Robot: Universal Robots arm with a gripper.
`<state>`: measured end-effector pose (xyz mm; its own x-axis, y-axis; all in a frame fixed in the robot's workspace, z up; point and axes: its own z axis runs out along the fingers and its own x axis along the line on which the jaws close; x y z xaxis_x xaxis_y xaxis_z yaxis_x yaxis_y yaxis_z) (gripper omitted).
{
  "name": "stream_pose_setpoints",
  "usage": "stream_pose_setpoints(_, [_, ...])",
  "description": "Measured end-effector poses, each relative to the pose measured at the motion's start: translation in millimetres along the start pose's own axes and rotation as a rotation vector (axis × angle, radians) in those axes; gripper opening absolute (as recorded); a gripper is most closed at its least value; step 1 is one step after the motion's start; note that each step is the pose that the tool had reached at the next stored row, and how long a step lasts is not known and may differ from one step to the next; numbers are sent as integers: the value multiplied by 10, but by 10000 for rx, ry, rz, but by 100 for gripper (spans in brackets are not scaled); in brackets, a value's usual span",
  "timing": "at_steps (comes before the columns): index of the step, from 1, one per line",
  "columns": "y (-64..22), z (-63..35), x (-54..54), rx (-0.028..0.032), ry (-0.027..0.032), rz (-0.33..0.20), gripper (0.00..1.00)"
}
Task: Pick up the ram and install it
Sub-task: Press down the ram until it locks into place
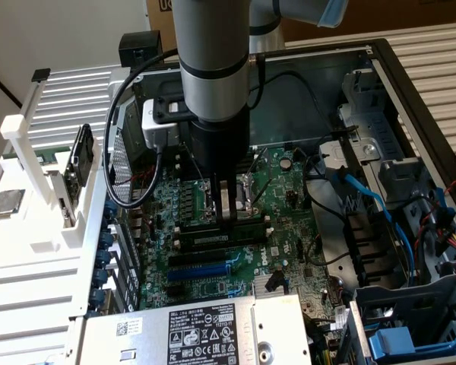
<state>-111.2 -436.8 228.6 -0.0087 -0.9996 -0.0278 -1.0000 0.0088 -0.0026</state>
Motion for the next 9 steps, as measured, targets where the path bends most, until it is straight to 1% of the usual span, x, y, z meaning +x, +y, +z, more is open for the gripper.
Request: stream_pose_setpoints(9, [0,16,1,-2,2,-1,11])
